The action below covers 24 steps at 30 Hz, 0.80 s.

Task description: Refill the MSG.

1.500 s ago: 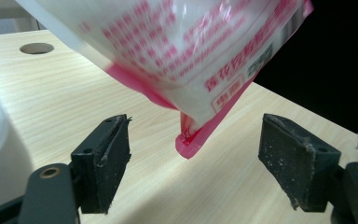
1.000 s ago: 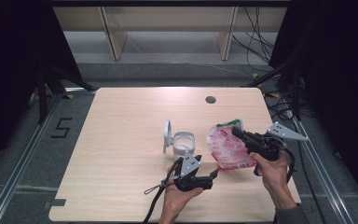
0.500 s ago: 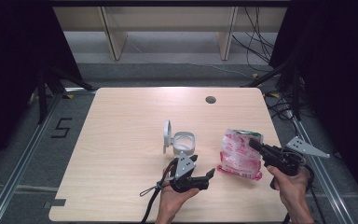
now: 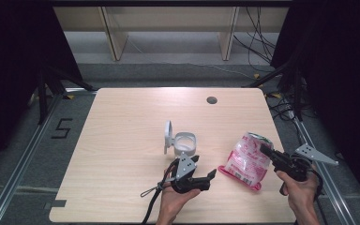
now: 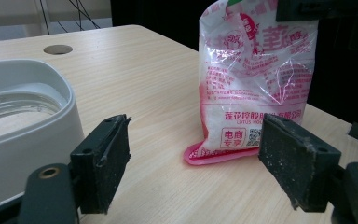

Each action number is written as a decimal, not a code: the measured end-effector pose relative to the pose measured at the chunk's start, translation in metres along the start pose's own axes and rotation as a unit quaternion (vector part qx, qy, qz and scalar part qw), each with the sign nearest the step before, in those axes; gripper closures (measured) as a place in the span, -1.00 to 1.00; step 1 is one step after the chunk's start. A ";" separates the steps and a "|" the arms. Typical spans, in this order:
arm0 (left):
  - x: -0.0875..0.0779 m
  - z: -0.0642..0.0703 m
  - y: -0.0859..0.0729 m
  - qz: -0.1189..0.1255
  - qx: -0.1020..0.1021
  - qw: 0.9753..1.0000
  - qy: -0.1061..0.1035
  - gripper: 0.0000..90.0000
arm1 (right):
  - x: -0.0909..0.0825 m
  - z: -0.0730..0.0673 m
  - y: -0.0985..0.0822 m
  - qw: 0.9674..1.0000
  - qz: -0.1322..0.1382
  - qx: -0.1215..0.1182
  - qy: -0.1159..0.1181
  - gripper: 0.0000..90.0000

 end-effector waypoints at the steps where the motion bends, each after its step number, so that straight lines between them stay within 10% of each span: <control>1: 0.000 0.000 0.000 0.002 -0.002 1.000 0.002 -0.46 | 0.000 0.001 -0.001 1.000 -0.006 -0.001 0.004 1.00; 24: 0.000 -0.002 -0.002 -0.004 0.003 1.000 0.003 -0.46 | 0.004 0.033 -0.028 0.997 -0.046 0.042 -0.053 0.90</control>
Point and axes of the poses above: each handheld gripper's, and its own axes: x roughly forward along the jaws, y roughly out of its top, z roughly to its right, the point moved 6 cm from there along x, roughly forward along the jaws, and after that the axes turned 7 degrees about -y, right-handed, at the moved point
